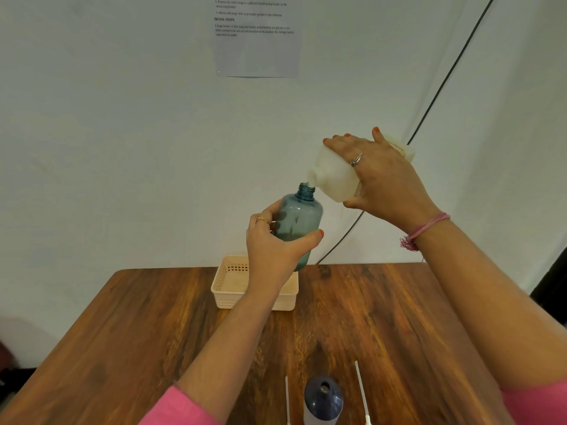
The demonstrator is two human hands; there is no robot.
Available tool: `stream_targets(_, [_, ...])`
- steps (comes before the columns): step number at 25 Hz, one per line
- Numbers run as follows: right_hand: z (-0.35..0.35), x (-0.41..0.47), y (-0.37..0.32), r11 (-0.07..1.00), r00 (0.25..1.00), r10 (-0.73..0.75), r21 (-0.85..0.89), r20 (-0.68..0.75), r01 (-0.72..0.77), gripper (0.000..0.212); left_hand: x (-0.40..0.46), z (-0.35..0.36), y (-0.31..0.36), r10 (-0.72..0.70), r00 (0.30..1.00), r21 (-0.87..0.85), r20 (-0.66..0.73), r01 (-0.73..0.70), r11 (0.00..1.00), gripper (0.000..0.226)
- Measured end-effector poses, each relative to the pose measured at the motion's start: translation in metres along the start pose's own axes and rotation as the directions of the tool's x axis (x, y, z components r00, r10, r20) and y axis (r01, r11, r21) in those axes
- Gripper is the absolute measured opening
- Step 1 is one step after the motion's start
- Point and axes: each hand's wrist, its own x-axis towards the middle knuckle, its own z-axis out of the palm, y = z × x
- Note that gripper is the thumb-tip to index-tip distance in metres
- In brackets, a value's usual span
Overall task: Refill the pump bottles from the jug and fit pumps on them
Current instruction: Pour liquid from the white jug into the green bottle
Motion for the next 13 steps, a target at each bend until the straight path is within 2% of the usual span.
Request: stream_targets(13, [-0.0017, -0.0002, -0.0004, 1.000, 1.000, -0.019, -0.014, -0.019, 0.019, 0.100, -0.0016, 0.0012, 0.0005, -0.005, 1.000, -0.004, -0.008, 0.005, 1.000, 0.074])
